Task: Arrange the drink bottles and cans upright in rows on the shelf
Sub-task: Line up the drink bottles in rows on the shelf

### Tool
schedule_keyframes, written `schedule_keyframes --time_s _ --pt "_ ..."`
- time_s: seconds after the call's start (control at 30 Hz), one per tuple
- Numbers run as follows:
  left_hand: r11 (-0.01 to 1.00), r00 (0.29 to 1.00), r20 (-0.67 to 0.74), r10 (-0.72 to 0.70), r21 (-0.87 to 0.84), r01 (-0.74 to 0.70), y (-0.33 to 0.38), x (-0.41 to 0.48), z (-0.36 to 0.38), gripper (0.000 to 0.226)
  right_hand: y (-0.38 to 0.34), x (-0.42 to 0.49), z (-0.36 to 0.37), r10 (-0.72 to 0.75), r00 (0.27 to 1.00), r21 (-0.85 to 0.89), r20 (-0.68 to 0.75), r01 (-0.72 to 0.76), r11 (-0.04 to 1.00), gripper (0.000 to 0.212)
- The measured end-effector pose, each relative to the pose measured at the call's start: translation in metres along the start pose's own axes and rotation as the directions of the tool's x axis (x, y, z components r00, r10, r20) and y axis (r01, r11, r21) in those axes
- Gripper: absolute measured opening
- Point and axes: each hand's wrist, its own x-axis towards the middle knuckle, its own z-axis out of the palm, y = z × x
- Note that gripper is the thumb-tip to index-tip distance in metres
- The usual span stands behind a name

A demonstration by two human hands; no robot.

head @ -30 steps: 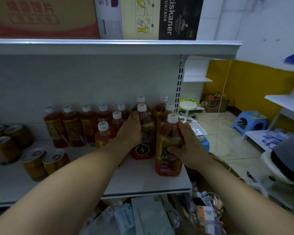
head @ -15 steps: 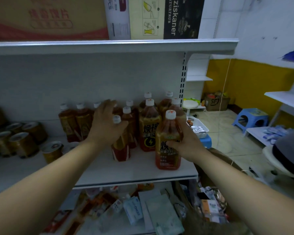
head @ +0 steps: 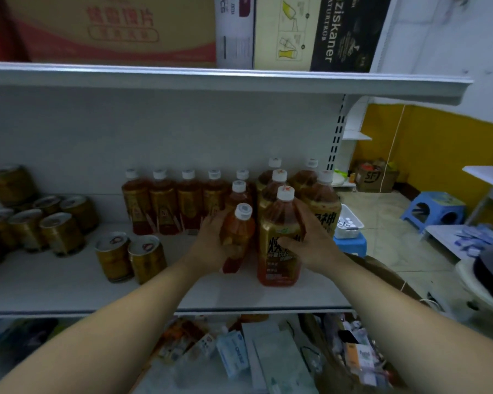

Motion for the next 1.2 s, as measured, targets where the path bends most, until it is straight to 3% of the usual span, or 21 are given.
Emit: schedule_keyframes --time_s 0.07,0.13,0.37,0.53,0.6,0.7,0.8,0.9,1.0,1.1,1.2 --pt "0.993 1.000 -0.006 0.015 -0.115 -0.016 0.004 0.005 0.005 0.069 0.004 0.002 -0.002 -0.011 1.000 -0.038 0.019 0.012 0.999 0.089" --pt "0.978 0.999 0.013 -0.031 -0.207 0.033 0.006 0.009 0.010 0.071 0.008 0.004 -0.004 -0.012 0.999 -0.084 0.036 0.015 0.996 0.092" --pt "0.970 0.994 0.002 -0.110 -0.219 0.108 -0.008 0.016 0.020 0.082 0.013 0.009 -0.005 -0.019 0.998 -0.113 0.056 0.025 0.993 0.097" --pt "0.985 0.985 0.072 -0.158 -0.060 0.163 -0.002 0.014 0.001 0.095 0.006 0.012 -0.009 -0.045 0.995 -0.120 0.088 0.055 0.991 0.093" --pt "0.994 0.992 0.074 -0.103 0.033 0.101 0.007 0.009 -0.016 0.077 -0.002 0.016 -0.011 -0.052 0.995 -0.133 0.082 0.062 0.989 0.092" --pt "0.976 0.999 0.036 -0.037 0.215 0.028 0.012 -0.001 -0.048 0.047 -0.017 0.020 -0.013 -0.030 0.998 -0.144 -0.052 0.023 0.989 0.104" --pt "0.920 0.993 -0.024 -0.111 0.374 0.112 0.002 -0.015 -0.086 0.049 -0.047 0.023 -0.011 -0.138 0.978 -0.234 -0.158 0.099 0.967 0.097" --pt "0.888 0.979 -0.100 -0.178 0.413 0.203 -0.021 -0.031 -0.127 0.046 -0.086 0.027 0.006 -0.262 0.956 -0.353 -0.130 0.202 0.913 0.086" --pt "0.825 0.950 -0.119 -0.287 0.474 0.308 -0.058 -0.044 -0.160 0.061 -0.117 0.026 0.047 -0.314 0.946 -0.346 -0.083 0.268 0.899 0.072" --pt "0.735 0.908 0.008 -0.418 0.591 0.333 -0.092 -0.055 -0.178 0.087 -0.134 0.026 0.110 -0.199 0.977 -0.337 0.074 0.212 0.917 0.077" --pt "0.635 0.912 0.167 -0.375 0.763 0.121 -0.113 -0.058 -0.178 0.077 -0.132 0.026 0.179 0.059 0.969 -0.325 0.240 0.023 0.946 0.094"
